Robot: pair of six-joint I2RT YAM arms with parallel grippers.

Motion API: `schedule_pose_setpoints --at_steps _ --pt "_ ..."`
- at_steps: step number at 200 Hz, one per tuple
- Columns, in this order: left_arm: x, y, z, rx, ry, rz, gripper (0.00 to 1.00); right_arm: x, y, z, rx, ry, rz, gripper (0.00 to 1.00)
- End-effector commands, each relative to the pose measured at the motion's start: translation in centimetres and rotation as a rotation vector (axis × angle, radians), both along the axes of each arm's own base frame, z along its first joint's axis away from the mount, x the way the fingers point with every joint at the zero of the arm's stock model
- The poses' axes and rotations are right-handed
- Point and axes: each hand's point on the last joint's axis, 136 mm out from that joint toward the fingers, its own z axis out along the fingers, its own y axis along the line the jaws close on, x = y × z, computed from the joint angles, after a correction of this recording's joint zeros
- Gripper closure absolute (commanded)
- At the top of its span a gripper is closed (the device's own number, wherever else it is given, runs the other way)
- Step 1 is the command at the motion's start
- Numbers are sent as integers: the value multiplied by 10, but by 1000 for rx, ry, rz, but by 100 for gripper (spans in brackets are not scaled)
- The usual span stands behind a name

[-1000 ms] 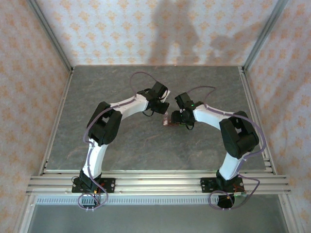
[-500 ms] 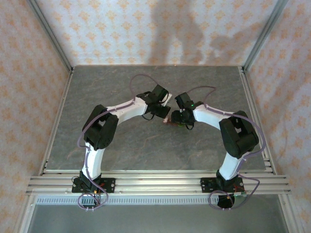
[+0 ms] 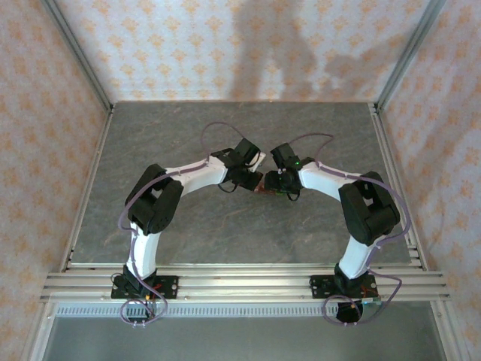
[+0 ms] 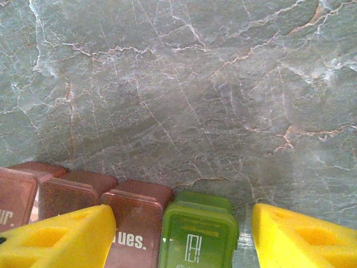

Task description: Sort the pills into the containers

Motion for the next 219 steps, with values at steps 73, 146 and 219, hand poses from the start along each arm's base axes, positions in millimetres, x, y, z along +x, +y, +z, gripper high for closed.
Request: schedule_pose_setpoints --at_steps 73,146,219 --pt "-17 -9 14 -49 -13 -22 100 -19 -19 -31 -107 89 -23 33" --pt "-20 -11 10 -45 -5 -23 100 -20 -19 -34 -107 96 -27 33" --pt "-22 0 -9 19 6 -4 100 -20 -20 -34 -108 97 -26 33"
